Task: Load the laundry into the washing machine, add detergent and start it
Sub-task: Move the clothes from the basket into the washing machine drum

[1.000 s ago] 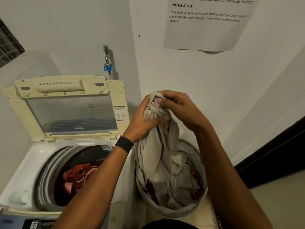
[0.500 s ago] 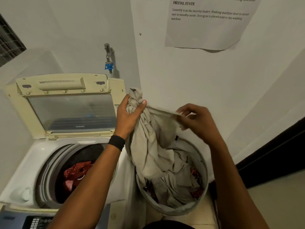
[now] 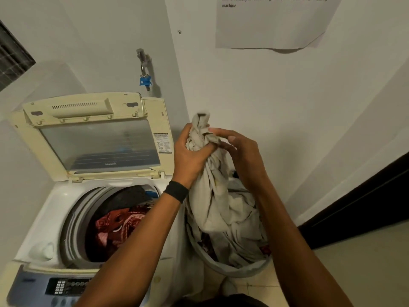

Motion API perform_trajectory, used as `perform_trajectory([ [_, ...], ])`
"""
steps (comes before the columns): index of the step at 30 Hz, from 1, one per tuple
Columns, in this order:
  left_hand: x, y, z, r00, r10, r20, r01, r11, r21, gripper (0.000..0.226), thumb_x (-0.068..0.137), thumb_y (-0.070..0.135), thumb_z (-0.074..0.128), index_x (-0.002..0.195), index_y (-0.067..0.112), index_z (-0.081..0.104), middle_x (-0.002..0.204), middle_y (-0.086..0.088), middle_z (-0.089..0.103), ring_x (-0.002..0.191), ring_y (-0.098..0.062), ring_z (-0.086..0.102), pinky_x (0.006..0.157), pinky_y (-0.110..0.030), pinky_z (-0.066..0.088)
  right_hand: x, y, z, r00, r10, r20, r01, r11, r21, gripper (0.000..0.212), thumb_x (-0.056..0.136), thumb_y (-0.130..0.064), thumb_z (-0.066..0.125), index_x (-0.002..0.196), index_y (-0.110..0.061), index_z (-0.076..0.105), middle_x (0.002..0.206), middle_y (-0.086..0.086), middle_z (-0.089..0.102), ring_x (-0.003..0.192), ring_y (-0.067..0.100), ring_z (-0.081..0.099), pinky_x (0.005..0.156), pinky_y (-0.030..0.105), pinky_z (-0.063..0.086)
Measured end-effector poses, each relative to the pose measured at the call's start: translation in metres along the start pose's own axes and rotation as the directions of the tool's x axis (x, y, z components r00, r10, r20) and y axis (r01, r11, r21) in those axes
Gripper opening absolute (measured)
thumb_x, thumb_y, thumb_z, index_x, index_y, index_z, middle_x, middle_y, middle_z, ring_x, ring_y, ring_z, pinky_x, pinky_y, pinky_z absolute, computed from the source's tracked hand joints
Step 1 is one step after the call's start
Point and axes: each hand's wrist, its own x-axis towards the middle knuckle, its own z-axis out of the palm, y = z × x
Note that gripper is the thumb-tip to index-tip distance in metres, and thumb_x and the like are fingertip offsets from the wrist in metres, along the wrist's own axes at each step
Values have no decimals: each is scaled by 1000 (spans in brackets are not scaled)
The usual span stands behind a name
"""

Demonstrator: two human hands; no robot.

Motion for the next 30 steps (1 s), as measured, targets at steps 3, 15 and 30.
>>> perform_trajectory([
  [3,9,17,11,989,-62,-131,40,985,-168,30,83,-2,75,111,3,66,95,-1,73,89,-16,69,84,-32,56,-11,42,2,999,41,11,-39,985,-168,86,83,-42,78,156,-28,34,158,-12,42,145,6,40,117,27,39],
  [15,44,96,10,972,33,-233,-124,911,-393,45,82,1,72,127,0,61,111,-10,69,102,-24,66,102,-51,53,-46,181,22,900,423,-101,-428,819,-382,56,81,-27,87,130,-13,63,115,-11,66,115,16,66,88,8,48],
  [30,-3,-27,-40,831,149,536,-256,958,130,93,89,58,68,161,38,12,169,8,19,156,-12,21,126,-43,25,7,-18,0,992,106,66,-43,786,-617,33,83,-21,78,111,-19,59,97,-9,67,85,3,62,75,17,46],
])
